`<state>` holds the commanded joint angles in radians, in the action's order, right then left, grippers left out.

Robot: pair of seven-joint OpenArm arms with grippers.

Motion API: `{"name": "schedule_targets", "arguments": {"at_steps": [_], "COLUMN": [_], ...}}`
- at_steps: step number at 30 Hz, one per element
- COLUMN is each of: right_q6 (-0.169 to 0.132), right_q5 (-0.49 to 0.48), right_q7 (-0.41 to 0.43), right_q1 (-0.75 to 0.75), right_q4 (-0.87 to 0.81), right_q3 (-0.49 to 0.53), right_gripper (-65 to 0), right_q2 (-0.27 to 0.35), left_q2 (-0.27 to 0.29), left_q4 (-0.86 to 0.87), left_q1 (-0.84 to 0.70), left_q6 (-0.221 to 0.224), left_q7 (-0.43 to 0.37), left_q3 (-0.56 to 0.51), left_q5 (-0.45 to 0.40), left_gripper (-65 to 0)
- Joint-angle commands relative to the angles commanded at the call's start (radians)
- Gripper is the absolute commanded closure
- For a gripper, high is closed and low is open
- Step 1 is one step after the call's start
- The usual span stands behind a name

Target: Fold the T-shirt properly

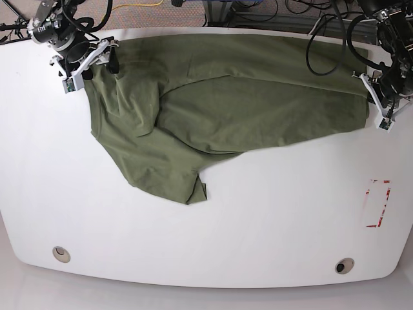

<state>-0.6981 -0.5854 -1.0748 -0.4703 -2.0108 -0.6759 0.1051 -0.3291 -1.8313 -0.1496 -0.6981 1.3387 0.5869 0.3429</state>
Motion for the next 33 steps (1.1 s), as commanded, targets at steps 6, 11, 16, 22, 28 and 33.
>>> {"name": "schedule_targets", "arguments": {"at_steps": [6,11,16,22,28,33], "right_q6": [0.000,0.000,0.000,0.000,0.000,0.000], "right_q5": [0.002,0.002,0.006,0.032,0.147,0.256], "right_q7": [0.000,0.000,-0.002,-0.002,-0.002,0.006], "right_q1": [0.021,0.038,0.081,0.180,0.350,0.511], "right_q4": [0.000,0.000,0.002,0.021,0.112,0.273], "right_q3": [-0.003,-0.003,-0.006,0.002,0.012,0.064], "right_gripper": [-42.3,-42.8,-43.0,-43.0,-43.0,-43.0], "right_q2": [0.005,0.008,0.009,0.009,0.009,0.051], "left_q2": [-0.015,-0.029,-0.029,-0.029,-0.029,-0.029], "left_q4": [0.012,0.009,0.008,0.008,0.008,0.008], "left_q1": [0.005,0.003,0.014,0.086,0.140,0.172], "left_q6": [0.000,0.000,0.000,0.000,0.000,0.000], "left_q7": [0.000,0.000,0.000,0.000,0.000,0.000], "left_q3": [-0.031,-0.035,-0.011,0.012,0.044,0.055], "left_q5": [-0.012,-0.011,-0.011,-0.011,-0.011,-0.011], "left_gripper": [-12.4,-37.1,-50.1,-49.3,-49.3,-49.3]}}
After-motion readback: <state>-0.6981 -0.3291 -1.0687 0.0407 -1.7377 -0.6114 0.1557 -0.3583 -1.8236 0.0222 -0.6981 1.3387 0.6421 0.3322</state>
